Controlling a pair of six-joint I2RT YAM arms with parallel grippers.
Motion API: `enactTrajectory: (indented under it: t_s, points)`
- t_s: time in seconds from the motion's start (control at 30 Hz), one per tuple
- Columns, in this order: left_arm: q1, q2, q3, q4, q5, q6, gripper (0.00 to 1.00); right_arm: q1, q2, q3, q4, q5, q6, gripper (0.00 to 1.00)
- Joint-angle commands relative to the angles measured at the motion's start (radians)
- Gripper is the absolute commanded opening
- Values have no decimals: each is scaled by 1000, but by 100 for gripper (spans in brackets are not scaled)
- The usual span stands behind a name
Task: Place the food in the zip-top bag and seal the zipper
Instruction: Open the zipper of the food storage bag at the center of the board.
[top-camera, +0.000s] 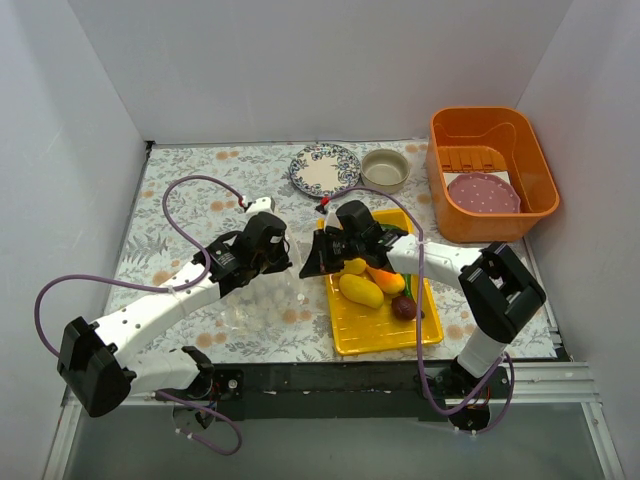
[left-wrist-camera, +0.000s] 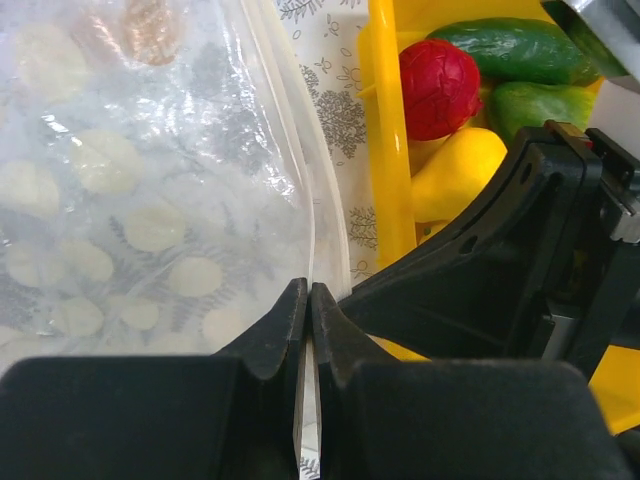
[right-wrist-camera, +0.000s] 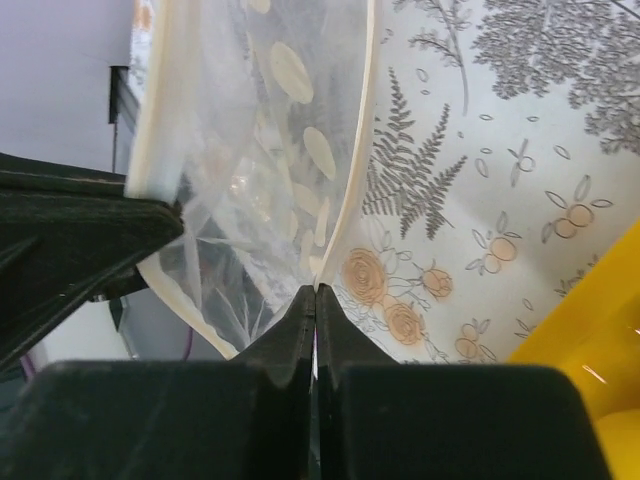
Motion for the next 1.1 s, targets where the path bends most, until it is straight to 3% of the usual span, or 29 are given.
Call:
enactTrajectory:
  t_s: [0.0, 0.17, 0.3, 0.57, 0.8, 0.93, 1.0, 1.07]
  points:
    - [-6, -32, 2, -47, -78, -17, 0, 20, -57, 35, -119, 122, -81, 1]
    - [-6, -32, 16, -89, -118, -19, 0, 80, -78, 75, -265, 353, -103, 1]
    - [-4, -33, 43, -121, -116, -33, 0, 109, -71, 60, -303, 436, -10, 1]
    - [-1, -51, 94, -248, -191, -70, 0, 153, -129, -28, -253, 571, 115, 1]
    - [2, -27, 143, -219, -180, -8, 0, 160, -192, -95, -37, 423, 31, 1]
    - [2, -5, 168, -200, -164, 13, 0, 164, -183, -74, -35, 351, 3, 1]
    - [2, 2, 162, -173, -142, 39, 0, 164, -184, -72, -38, 341, 1, 7]
    - [2, 11, 157, -153, -128, 64, 0, 164, -201, -72, -50, 353, -5, 19]
